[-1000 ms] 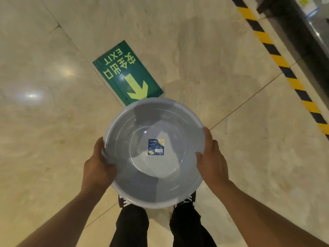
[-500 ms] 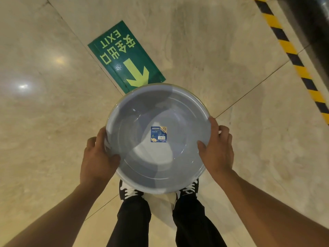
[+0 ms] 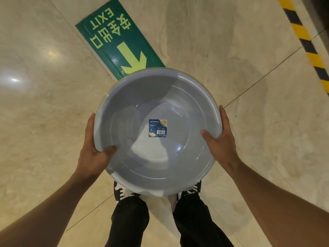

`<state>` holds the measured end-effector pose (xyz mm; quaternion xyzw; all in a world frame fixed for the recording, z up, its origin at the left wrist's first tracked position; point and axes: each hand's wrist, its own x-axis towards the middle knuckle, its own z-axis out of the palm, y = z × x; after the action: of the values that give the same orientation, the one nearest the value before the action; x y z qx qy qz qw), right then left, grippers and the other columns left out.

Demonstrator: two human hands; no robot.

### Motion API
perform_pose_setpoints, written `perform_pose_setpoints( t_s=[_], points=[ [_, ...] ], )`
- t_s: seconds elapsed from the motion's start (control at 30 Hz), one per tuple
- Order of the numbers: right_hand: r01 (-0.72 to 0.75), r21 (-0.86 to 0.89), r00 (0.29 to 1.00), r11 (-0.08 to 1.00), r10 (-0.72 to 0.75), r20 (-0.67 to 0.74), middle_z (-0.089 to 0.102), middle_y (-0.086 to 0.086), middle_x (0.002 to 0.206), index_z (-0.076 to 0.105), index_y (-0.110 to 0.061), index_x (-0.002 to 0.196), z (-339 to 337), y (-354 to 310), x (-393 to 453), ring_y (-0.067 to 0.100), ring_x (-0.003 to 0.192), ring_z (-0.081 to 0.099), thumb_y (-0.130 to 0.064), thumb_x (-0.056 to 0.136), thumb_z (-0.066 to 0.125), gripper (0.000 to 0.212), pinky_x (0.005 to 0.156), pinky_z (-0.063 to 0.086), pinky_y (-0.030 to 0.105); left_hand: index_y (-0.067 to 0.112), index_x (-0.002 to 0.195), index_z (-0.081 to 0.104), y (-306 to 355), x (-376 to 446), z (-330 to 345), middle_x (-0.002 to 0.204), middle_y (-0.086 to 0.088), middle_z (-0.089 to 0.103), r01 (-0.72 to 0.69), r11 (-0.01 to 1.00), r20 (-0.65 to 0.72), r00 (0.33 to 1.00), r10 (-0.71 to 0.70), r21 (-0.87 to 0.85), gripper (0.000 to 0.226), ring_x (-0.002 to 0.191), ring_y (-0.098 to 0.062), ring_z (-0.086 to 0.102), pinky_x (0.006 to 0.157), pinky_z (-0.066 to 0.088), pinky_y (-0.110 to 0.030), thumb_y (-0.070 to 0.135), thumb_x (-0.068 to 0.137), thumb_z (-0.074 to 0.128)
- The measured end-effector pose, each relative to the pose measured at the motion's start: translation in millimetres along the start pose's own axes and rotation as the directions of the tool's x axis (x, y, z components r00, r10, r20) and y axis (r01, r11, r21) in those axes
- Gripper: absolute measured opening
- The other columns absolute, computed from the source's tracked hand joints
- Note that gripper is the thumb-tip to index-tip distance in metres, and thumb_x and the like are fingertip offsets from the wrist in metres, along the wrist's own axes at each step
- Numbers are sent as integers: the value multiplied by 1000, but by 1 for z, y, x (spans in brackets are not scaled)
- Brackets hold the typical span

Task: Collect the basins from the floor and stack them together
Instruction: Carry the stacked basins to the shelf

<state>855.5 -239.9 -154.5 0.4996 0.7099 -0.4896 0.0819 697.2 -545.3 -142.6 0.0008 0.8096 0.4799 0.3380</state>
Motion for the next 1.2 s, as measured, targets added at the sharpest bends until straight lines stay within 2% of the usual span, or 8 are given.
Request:
perform_pose_setpoints(
  t_s=[0.13,0.27,0.4,0.47,0.7,0.97,1.1,1.2],
  points=[
    [-16,0,999,1000,16,34,51,-28,114,21,-50,149,-6,-12,0,-6,92,61,-20,88,71,85,54,48,5,40,146,34,15,-3,-3,132,13,51,-69,997,1,998,69,-17,87,117,-8,55,78,59,-34,21,71,73],
    [-20,35,1000,999,19,20,50,-32,109,25,-47,150,-22,-51,-6,-13,90,53,-18,86,72,85,54,44,1,46,145,36,50,-7,-24,129,12,54,-54,996,21,998,56,-77,91,111,-9,59,73,61,-36,27,65,75],
    [53,90,998,995,-56,30,53,-27,119,25,-46,151,-58,-131,-24,-12,95,54,-23,85,74,85,79,49,15,51,143,38,127,-18,-65,128,16,57,-83,991,-10,997,82,-109,90,109,-9,61,66,60,-24,22,65,75],
    [94,140,995,986,-100,32,54,-27,119,27,-47,150,-81,-185,-39,-7,99,57,-26,84,76,85,84,51,24,58,139,39,179,-27,-95,123,19,61,-90,991,-62,995,84,-100,88,105,-12,63,62,58,-20,24,66,74],
    [238,228,966,944,-254,44,60,-5,131,40,-42,146,-217,-441,-159,24,111,62,-17,78,75,81,94,53,49,67,122,46,456,-125,-225,109,0,67,-64,995,-108,993,55,-83,84,89,-32,69,54,59,-42,16,60,71],
    [361,252,925,898,-378,22,70,0,101,64,-41,92,-367,-672,-329,24,86,68,-10,74,69,36,76,59,42,47,108,60,717,-274,-349,72,-13,63,-79,996,-200,976,86,44,53,40,-23,52,45,51,-37,13,67,67],
    [422,257,901,869,-434,-13,69,12,112,63,-26,121,-413,-743,-396,35,94,68,-8,75,68,50,86,56,53,42,106,60,795,-329,-385,74,-16,61,-121,992,-209,970,126,38,48,42,-24,51,50,55,-44,10,69,66],
    [425,231,902,875,-429,-33,68,18,109,63,-22,120,-429,-777,-425,37,90,68,-7,76,67,47,78,57,58,42,92,62,826,-351,-403,78,-17,60,-152,988,-226,962,152,20,40,52,-27,53,54,57,-54,11,68,66]
  ],
)
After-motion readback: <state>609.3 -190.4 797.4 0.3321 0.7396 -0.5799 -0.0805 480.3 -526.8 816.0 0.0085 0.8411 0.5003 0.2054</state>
